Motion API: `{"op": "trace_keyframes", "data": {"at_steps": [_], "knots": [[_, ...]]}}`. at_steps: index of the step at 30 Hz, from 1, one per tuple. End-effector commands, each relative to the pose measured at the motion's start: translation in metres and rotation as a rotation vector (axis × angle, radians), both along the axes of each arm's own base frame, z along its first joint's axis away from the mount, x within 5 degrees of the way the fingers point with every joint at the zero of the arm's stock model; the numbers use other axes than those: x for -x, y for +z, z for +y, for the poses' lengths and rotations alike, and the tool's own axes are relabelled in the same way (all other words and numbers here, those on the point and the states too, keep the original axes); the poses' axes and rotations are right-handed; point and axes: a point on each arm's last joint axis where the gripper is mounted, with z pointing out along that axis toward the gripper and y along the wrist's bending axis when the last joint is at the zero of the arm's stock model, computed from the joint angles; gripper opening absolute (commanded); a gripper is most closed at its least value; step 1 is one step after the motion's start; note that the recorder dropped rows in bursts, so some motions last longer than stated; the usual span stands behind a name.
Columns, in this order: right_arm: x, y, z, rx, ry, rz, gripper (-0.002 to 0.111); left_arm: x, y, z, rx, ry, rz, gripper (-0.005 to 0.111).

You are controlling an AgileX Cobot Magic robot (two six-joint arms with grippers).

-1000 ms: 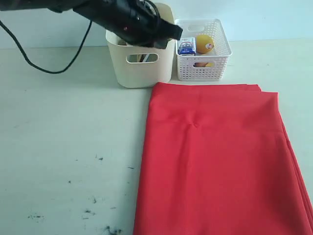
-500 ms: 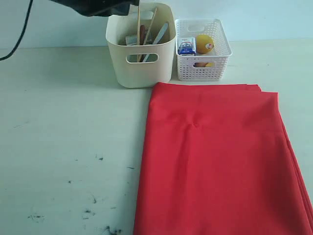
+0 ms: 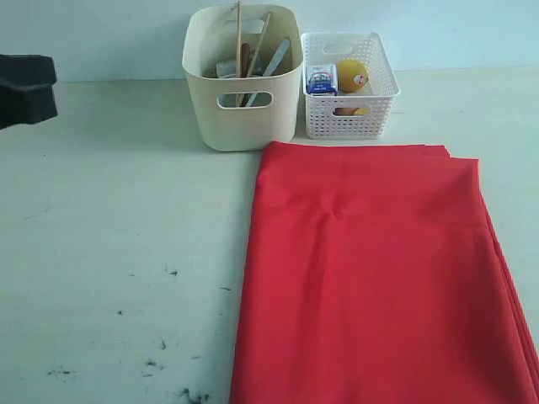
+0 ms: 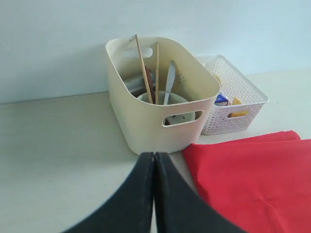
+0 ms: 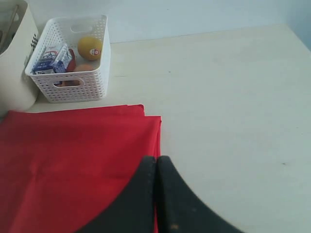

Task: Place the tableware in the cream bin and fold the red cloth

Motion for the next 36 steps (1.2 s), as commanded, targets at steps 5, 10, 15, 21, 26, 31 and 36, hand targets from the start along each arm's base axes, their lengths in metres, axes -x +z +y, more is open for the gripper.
{"op": "trace_keyframes", "data": {"at_steps": [5, 10, 15, 21, 26, 31, 36], "knots": [[0.001, 0.000, -0.001, 0.001, 0.000, -0.006, 0.000, 0.037, -0.006, 0.019, 0.025, 0.003, -0.068, 0.003], [0.001, 0.000, -0.001, 0.001, 0.000, -0.006, 0.000, 0.038, -0.008, 0.019, 0.023, 0.002, -0.063, 0.003], [0.001, 0.000, -0.001, 0.001, 0.000, -0.006, 0.000, 0.038, -0.008, 0.019, 0.023, 0.002, -0.063, 0.003], [0.001, 0.000, -0.001, 0.001, 0.000, -0.006, 0.000, 0.038, -0.008, 0.019, 0.023, 0.002, -0.063, 0.003], [0.001, 0.000, -0.001, 0.001, 0.000, -0.006, 0.000, 0.038, -0.008, 0.019, 0.023, 0.002, -0.063, 0.003], [0.001, 0.000, -0.001, 0.001, 0.000, -0.006, 0.000, 0.039, -0.007, 0.019, 0.024, 0.000, -0.065, 0.003], [0.000, 0.000, -0.001, 0.005, 0.000, -0.008, 0.000, 0.045, -0.001, 0.026, -0.009, 0.004, -0.128, 0.003]]}}
